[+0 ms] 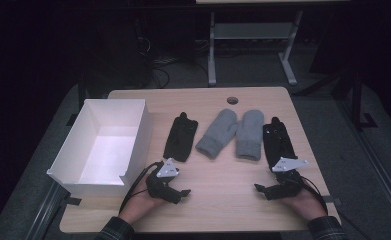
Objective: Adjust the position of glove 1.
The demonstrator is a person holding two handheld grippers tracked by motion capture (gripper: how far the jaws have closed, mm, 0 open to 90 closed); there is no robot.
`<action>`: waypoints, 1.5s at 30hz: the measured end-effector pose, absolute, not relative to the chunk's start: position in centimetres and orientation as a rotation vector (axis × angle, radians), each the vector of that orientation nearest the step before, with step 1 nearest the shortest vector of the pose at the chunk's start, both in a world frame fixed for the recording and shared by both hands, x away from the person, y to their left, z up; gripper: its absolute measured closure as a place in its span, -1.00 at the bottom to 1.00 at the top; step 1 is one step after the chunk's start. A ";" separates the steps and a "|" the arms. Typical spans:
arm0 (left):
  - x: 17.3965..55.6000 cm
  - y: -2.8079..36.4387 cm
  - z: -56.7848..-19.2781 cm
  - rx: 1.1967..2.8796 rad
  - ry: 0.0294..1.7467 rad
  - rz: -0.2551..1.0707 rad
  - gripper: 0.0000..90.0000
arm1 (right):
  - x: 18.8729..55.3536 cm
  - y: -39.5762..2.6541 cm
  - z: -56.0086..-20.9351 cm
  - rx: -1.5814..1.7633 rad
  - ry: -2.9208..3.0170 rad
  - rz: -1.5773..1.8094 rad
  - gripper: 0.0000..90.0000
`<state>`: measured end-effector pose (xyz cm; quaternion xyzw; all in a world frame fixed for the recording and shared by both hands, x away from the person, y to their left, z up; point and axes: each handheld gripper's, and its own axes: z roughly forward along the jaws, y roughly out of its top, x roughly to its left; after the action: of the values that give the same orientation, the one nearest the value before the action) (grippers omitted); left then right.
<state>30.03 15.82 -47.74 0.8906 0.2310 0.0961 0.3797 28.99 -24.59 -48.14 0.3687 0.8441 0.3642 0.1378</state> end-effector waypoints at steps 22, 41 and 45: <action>30.0 15.9 -47.8 2.265 0.594 0.243 -0.72 | 30.9 -25.3 -45.6 1.071 2.427 1.133 0.04; 30.0 16.0 -47.7 2.274 0.591 0.243 -0.72 | 36.5 -24.4 -43.5 1.050 2.396 1.181 1.00; 30.0 16.0 -47.7 2.275 0.590 0.244 -0.72 | 37.8 -24.0 -43.8 1.056 2.400 1.174 1.00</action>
<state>30.04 15.98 -47.70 0.8908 0.2310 0.0954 0.3794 37.80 -24.00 -43.81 0.3643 0.8279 0.4049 0.1341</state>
